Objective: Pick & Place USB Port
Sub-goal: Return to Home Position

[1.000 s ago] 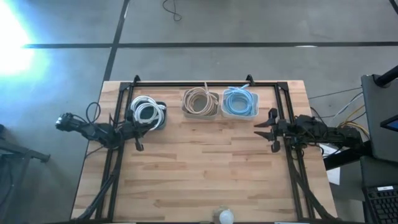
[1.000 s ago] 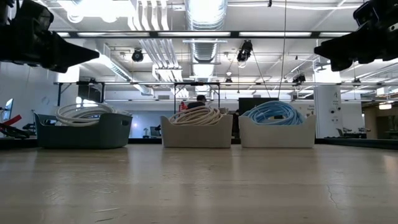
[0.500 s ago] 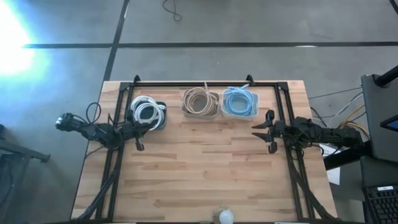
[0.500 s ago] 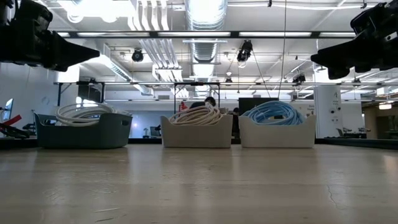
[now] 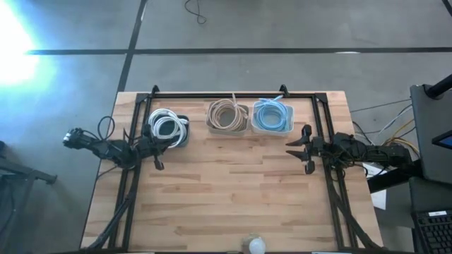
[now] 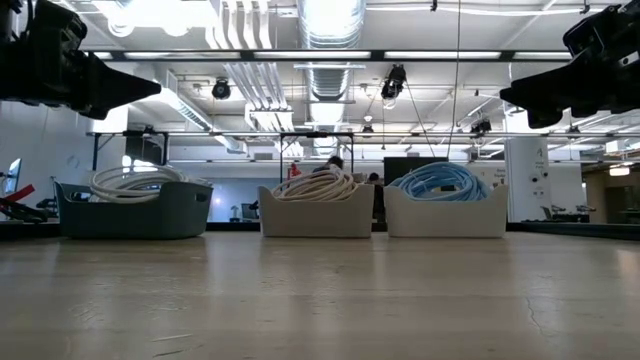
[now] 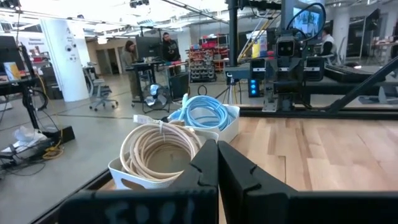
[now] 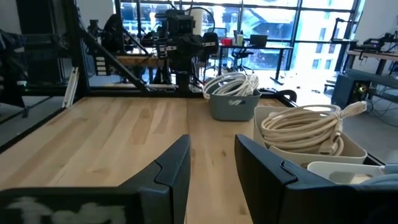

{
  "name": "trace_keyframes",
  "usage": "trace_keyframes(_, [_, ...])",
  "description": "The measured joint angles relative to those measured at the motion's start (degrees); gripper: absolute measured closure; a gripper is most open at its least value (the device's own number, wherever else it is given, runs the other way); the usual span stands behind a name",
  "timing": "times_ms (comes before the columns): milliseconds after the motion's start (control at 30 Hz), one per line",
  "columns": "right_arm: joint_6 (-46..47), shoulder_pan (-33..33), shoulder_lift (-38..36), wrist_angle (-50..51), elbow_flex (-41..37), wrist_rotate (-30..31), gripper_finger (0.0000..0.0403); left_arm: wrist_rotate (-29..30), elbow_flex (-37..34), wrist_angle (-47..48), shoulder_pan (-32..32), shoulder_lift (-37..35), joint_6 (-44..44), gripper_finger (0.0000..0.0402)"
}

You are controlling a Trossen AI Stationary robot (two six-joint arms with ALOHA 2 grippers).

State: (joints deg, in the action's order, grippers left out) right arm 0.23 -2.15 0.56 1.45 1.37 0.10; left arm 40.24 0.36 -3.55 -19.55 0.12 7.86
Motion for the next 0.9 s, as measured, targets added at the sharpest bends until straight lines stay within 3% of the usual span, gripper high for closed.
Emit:
trace_keyframes(367, [-7.1,0.0,0.0,0.0,0.0,0.0,0.0284,0.2,0.0,0.0,0.0,0.0,-0.4,0.0401])
trace_keyframes(900, [-4.9,0.0,0.0,0.0,0.0,0.0,0.0284,0.1,0.0,0.0,0.0,0.0,-0.4,0.0401])
